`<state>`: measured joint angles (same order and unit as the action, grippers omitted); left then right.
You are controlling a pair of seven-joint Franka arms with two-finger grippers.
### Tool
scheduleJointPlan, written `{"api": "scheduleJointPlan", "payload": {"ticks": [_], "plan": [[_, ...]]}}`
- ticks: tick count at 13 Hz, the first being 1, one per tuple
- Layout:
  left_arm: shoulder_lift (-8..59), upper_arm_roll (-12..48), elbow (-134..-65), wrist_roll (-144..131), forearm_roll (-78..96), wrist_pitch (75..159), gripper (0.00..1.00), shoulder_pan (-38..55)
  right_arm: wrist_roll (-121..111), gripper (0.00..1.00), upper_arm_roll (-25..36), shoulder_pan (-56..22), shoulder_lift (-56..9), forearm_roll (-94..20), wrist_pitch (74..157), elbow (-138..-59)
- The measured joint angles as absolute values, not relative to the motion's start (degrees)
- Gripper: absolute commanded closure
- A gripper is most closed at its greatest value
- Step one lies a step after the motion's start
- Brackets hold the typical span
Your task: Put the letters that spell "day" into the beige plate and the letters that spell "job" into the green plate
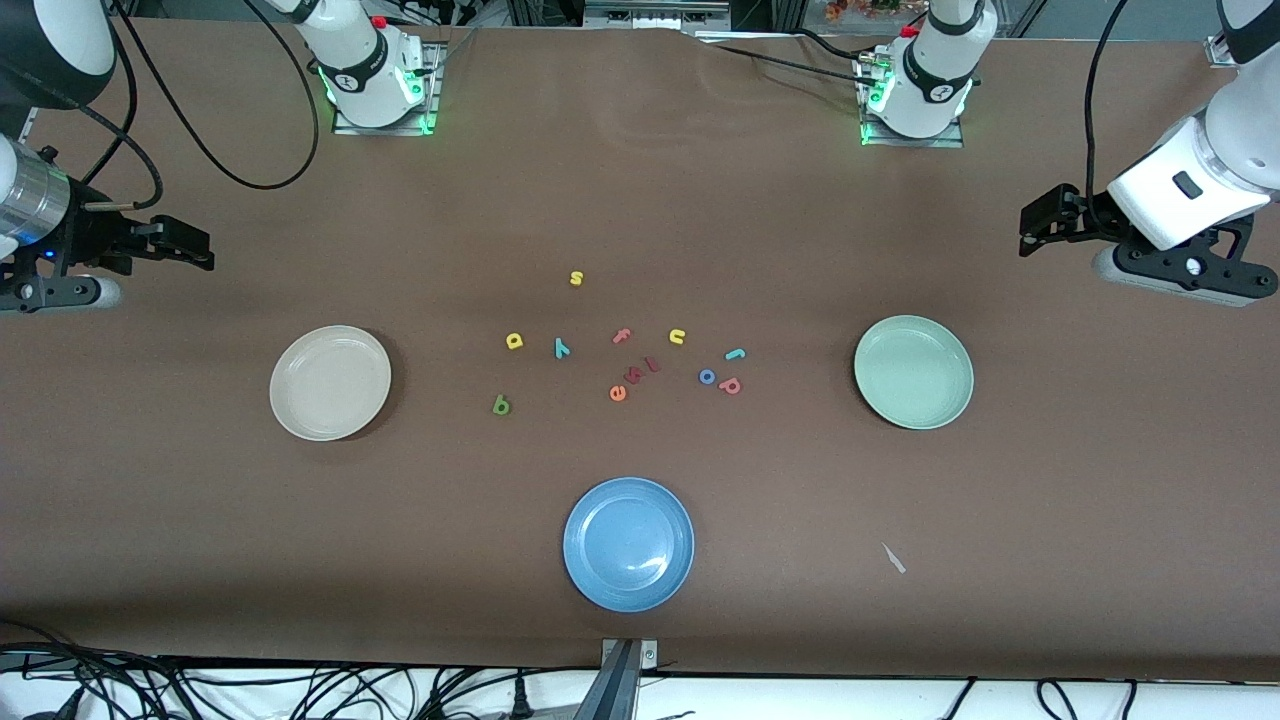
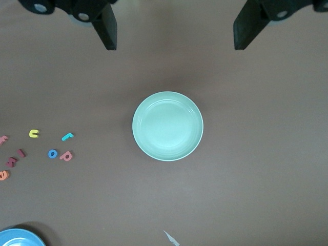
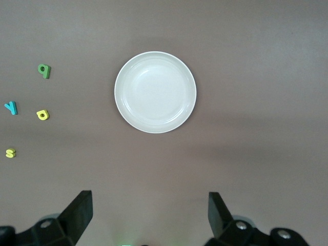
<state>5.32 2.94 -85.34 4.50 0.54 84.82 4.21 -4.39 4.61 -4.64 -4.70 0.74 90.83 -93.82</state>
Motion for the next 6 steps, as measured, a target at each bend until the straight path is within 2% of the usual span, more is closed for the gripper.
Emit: {"api": "scheduleJointPlan", "payload": {"ticks": [6], "plan": [[8.7, 3.1, -85.8, 4.5, 0.7, 84.5, 0.0, 7.4, -4.4, 0.0, 4.6, -4.6, -4.9, 1.4, 90.8, -93.9]]}}
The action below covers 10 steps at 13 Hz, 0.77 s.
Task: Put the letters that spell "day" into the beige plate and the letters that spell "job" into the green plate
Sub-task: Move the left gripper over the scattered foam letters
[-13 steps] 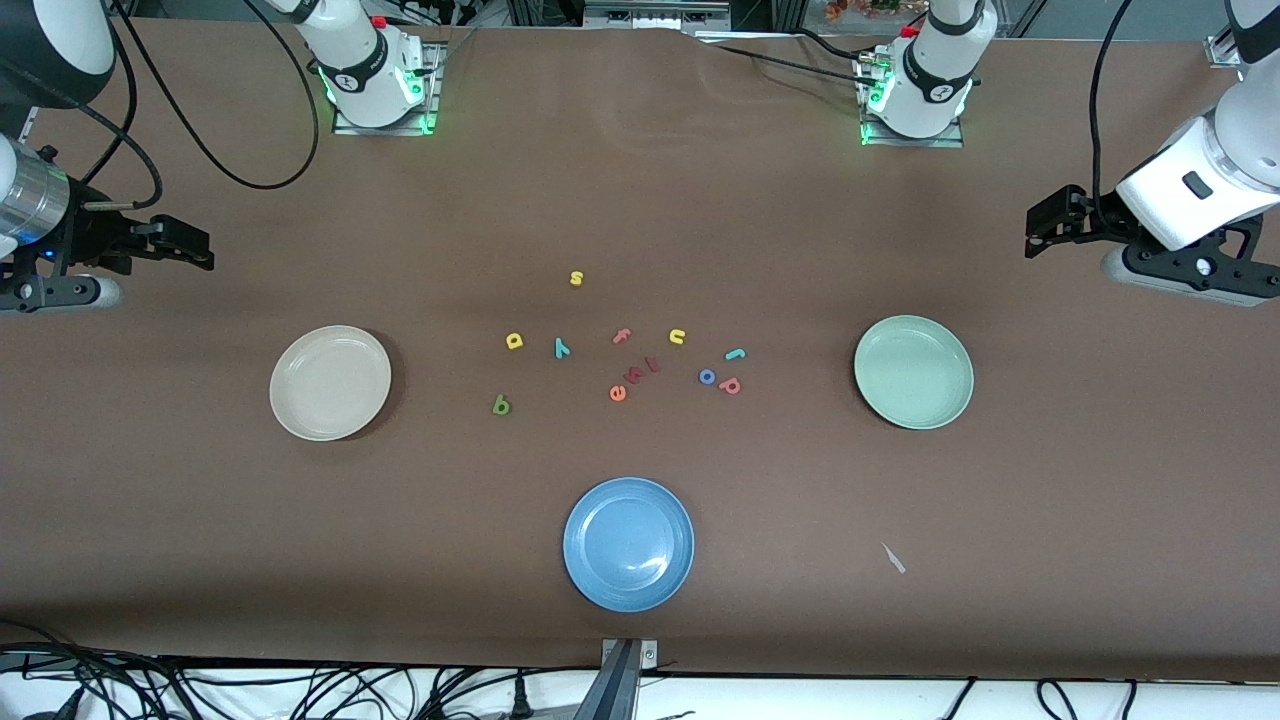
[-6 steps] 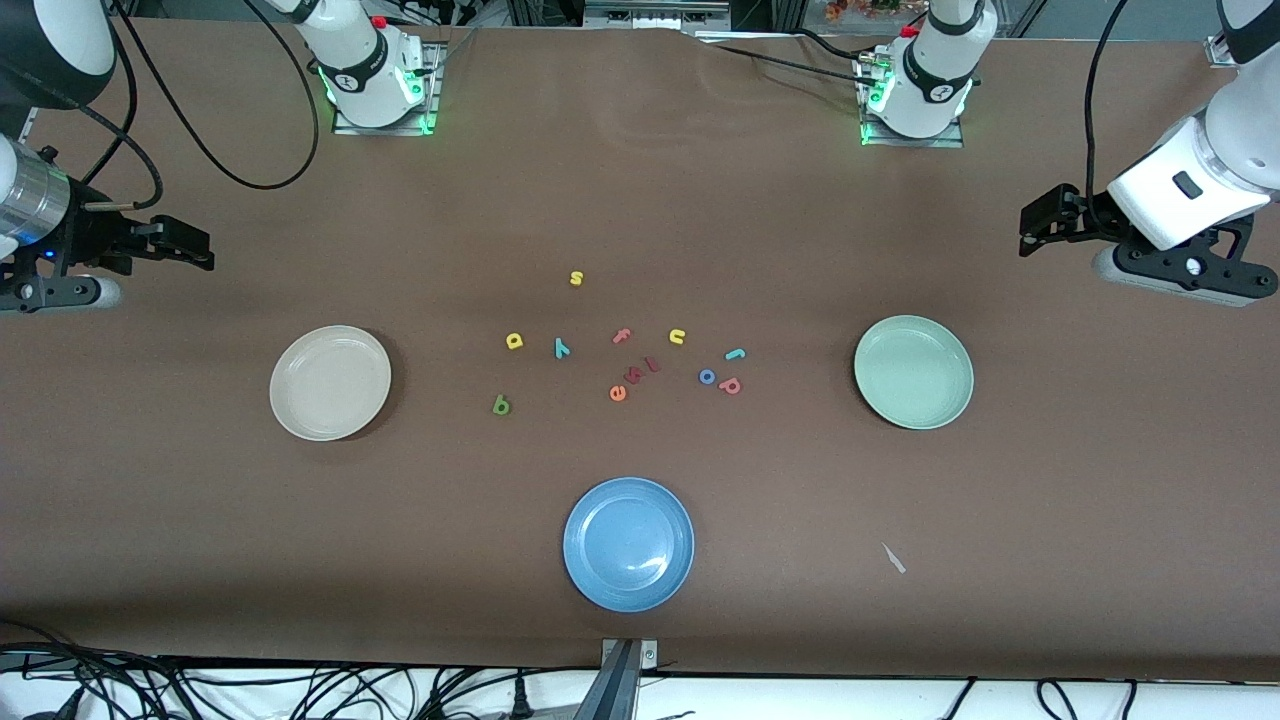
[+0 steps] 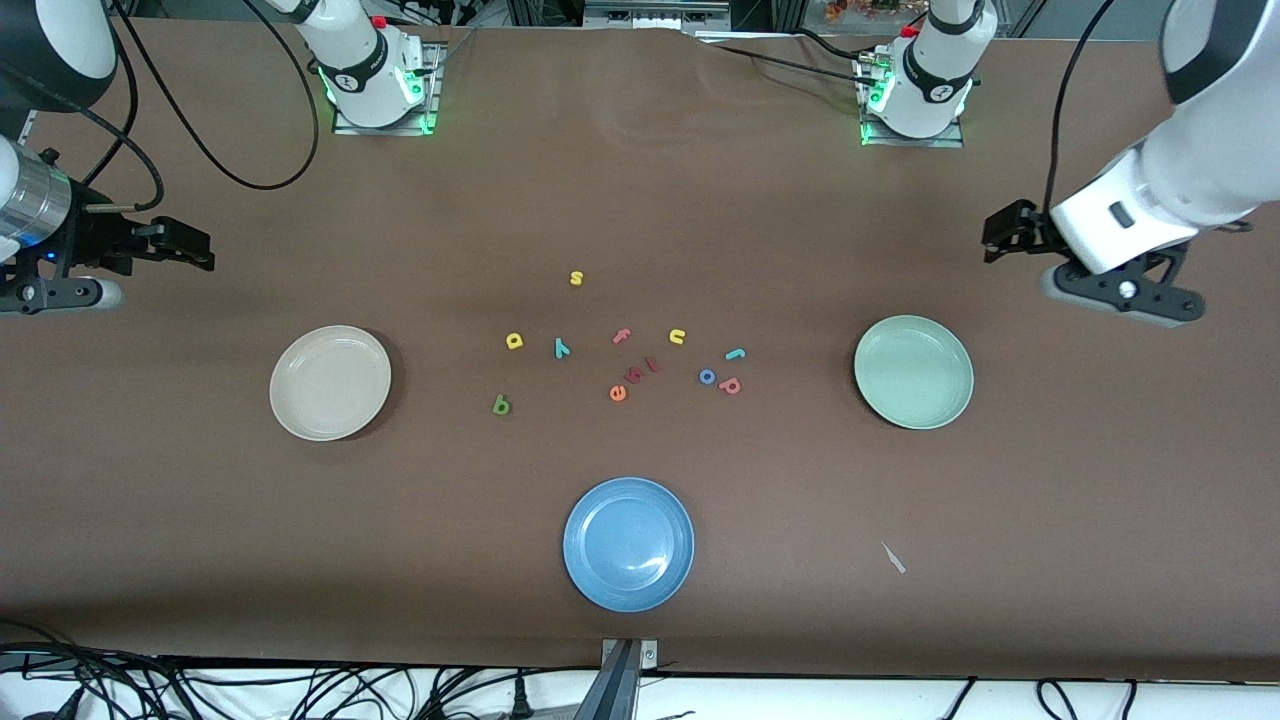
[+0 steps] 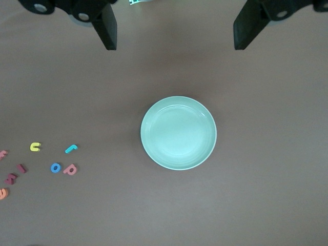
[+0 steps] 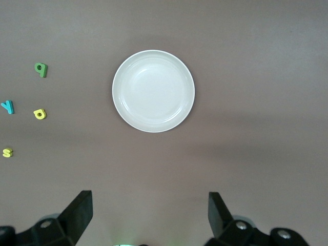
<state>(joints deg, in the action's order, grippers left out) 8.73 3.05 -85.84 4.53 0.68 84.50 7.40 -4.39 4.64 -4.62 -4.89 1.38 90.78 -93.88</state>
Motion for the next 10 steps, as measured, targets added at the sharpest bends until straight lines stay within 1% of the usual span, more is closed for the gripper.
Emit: {"api": "scheduleJointPlan", "payload": {"ticks": [4, 6, 8, 10], "plan": [[12.9, 3.3, -85.9, 4.5, 0.8, 84.6, 0.0, 14.1, -4.4, 0.0, 4.6, -4.6, -4.9, 2.1, 90.7, -93.9], [16.3, 3.3, -85.9, 4.5, 2.2, 85.4, 0.0, 18.0, -4.4, 0.0, 4.6, -4.6, -5.0, 2.1, 90.4, -93.9], [19.8, 3.4, -85.5, 4.5, 3.8, 88.4, 0.0, 21.5, -4.4, 0.0, 4.6, -4.6, -5.0, 2.1, 89.6, -94.0], [23.6, 3.5, -85.3, 4.5, 3.8, 95.1, 0.0, 25.3, -4.4, 0.0, 4.6, -4.6, -5.0, 2.1, 89.5, -94.0]]}}
